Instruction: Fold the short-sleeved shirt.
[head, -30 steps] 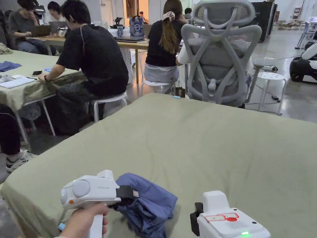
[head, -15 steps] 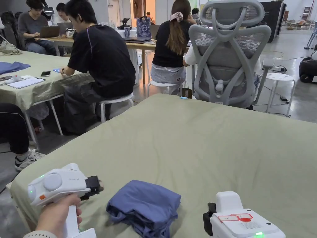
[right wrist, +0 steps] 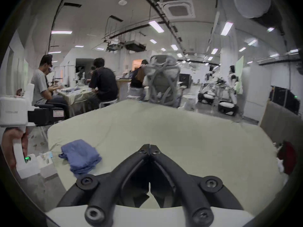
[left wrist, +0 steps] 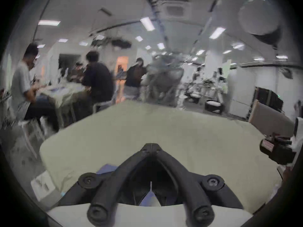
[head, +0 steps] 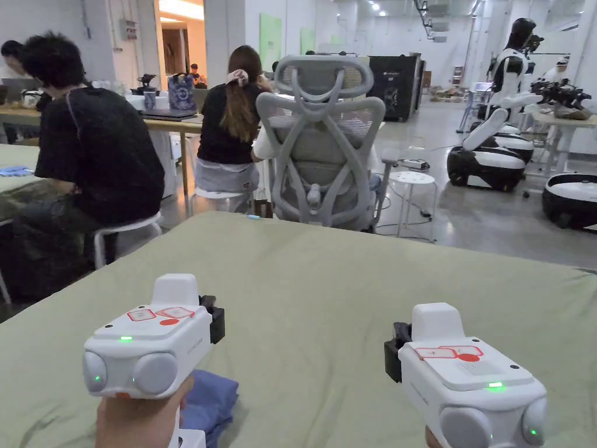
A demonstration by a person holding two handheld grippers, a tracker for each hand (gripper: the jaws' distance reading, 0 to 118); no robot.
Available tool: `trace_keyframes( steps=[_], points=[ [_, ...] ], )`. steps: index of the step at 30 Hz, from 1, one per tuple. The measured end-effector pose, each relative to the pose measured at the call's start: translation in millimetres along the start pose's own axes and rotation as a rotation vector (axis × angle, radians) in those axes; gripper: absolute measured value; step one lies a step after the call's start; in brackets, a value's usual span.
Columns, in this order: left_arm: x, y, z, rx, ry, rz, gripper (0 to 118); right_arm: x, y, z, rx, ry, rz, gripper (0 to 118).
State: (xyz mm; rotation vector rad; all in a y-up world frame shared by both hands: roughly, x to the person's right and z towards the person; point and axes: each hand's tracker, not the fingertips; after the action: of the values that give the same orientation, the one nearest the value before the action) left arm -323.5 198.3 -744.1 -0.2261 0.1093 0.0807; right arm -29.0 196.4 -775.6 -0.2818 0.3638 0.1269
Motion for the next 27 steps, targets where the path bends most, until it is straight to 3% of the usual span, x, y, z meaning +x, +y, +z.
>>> trace_keyframes(
  steps=[6, 12, 18, 27],
  points=[
    [124, 18, 22, 0.11, -0.144, -0.095, 0, 102, -2, 79, 0.066, -0.21, 0.004, 0],
    [208, 13, 27, 0.13, -0.238, -0.126, 0, 177, -10, 127, 0.089, -0.305, -0.027, 0],
    [242, 10, 28, 0.141, -0.251, -0.148, 0, 207, -23, 139, 0.101, -0.34, -0.05, 0],
    [240, 13, 24, 0.132, -0.226, -0.189, 0, 210, -32, 132, 0.118, -0.345, -0.08, 0]
  ],
)
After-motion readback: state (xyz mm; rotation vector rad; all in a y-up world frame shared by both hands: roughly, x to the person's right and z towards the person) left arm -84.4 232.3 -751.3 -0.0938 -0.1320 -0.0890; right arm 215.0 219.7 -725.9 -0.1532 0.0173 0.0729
